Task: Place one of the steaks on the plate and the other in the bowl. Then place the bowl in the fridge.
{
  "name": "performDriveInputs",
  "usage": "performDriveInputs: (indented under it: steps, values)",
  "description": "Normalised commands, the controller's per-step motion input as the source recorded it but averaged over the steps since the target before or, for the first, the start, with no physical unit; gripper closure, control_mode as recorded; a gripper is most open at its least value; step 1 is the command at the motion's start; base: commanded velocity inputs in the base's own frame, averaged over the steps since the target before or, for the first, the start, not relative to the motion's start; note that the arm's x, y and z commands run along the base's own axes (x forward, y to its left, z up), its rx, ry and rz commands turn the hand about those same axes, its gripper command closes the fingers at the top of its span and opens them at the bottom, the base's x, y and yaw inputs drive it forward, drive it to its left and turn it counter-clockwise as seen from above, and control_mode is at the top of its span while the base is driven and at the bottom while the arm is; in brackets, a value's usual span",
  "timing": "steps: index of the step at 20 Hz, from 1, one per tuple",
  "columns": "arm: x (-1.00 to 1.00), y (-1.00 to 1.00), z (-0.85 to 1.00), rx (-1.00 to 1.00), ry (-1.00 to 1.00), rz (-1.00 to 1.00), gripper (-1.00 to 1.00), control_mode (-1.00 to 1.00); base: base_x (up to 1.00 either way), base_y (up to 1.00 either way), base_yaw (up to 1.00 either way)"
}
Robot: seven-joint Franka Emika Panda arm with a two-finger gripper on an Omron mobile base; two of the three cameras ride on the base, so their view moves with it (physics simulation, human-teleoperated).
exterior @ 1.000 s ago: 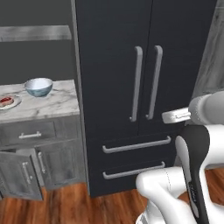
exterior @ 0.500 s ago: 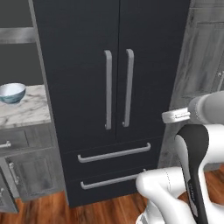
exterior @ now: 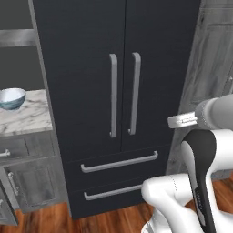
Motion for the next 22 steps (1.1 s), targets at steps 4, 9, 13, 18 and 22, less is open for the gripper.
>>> performDriveInputs:
  steps: [4,9,13,18,22]
  values:
    - [0.0,0.0,0.0,0.0,0.0,0.0,-1.0,1.0,0.03,0.01,0.01]
    - [0.0,0.0,0.0,0.0,0.0,0.0,-1.0,1.0,0.02,0.07,0.05]
    - [0.0,0.0,0.0,0.0,0.0,0.0,-1.0,1.0,-0.06,0.03,0.06]
    - [-0.05,0.03,0.0,0.04,-0.05,0.06,-1.0,-1.0,0.0,0.0,0.0]
    - [0.48,0.05,0.0,0.01,-0.03,0.01,-1.0,-1.0,0.0,0.0,0.0]
